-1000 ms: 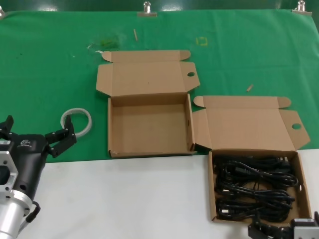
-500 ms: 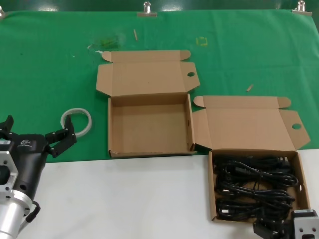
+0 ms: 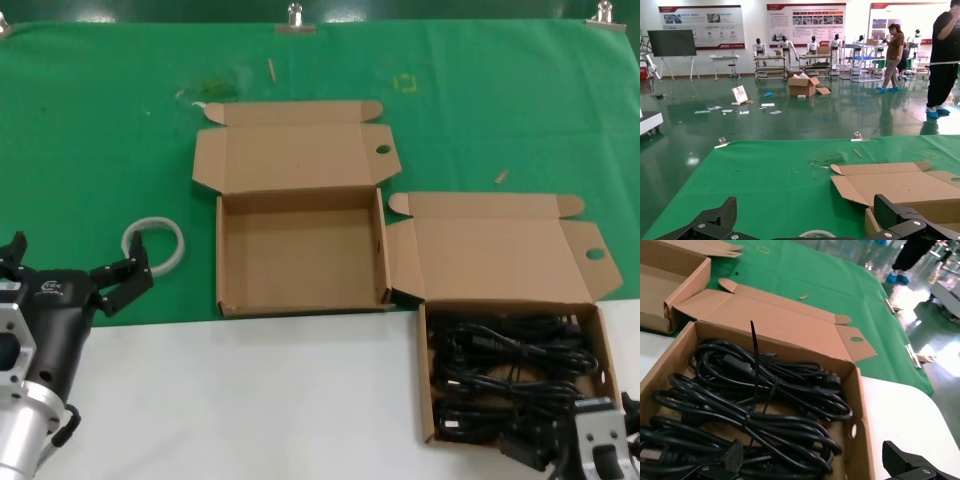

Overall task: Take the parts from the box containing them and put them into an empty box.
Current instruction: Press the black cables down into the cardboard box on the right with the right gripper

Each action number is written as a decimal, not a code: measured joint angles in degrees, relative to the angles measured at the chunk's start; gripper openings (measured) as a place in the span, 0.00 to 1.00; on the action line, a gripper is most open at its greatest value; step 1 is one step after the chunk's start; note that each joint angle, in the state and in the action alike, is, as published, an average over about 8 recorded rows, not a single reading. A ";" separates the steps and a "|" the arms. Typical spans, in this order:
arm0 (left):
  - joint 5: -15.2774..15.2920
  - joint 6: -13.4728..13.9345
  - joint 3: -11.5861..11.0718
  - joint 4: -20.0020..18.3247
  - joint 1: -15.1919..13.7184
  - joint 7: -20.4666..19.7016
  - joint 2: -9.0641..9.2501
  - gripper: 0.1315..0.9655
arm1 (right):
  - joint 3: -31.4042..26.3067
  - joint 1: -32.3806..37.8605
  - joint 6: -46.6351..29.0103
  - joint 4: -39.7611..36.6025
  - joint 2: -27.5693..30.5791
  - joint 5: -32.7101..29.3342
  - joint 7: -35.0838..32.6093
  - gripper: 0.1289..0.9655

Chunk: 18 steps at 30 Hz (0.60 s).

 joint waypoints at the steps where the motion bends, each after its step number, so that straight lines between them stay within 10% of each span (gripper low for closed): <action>1: 0.00 0.00 0.00 0.00 0.00 0.00 0.00 1.00 | 0.20 0.64 -0.35 -0.60 0.00 0.90 -1.00 1.00; 18: -0.01 0.00 0.00 0.00 0.00 0.00 0.00 1.00 | 1.09 6.07 -2.82 -5.49 0.00 8.98 -10.05 1.00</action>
